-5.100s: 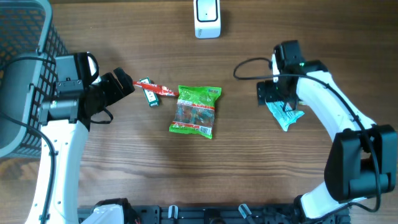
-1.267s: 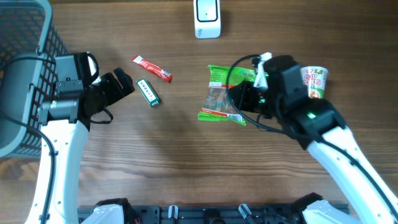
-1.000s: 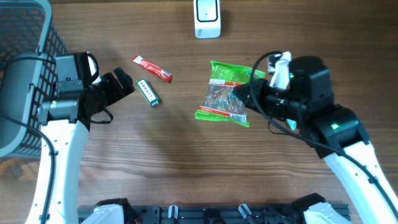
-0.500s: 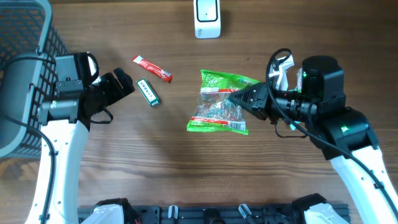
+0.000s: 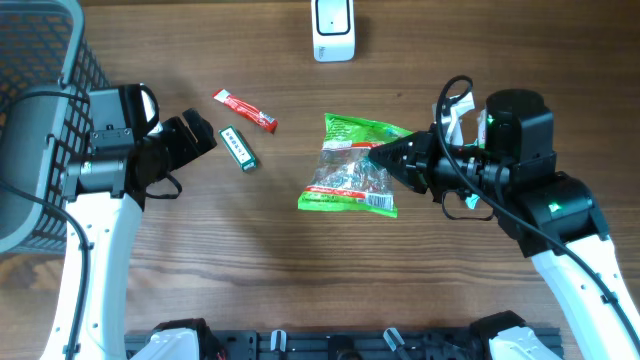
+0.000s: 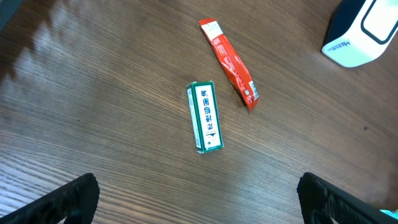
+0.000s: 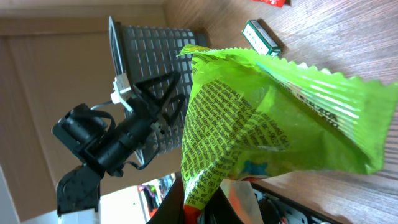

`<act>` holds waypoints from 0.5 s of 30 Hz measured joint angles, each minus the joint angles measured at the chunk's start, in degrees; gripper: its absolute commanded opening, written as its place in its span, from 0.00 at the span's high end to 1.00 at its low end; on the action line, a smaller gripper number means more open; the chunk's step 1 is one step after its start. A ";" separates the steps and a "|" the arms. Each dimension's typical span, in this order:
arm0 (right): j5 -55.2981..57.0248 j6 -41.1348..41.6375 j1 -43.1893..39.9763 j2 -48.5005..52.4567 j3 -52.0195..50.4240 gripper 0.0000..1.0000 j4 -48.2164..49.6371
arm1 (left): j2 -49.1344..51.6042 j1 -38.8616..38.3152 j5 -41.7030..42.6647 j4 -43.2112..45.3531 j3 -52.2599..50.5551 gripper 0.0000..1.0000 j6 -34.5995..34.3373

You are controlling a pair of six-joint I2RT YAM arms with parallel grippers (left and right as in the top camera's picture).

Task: Scan the item barcode
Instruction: 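Lift the green snack bag off the table with the right gripper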

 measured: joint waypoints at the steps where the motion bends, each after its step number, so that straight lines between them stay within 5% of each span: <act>1: 0.55 -0.07 0.00 0.00 0.00 0.96 0.02 | 0.00 0.00 0.00 0.00 0.00 0.00 0.00; 15: 17.79 -30.80 5.99 5.75 -0.57 0.96 -1.88 | 0.00 0.00 0.00 0.00 0.00 0.00 0.00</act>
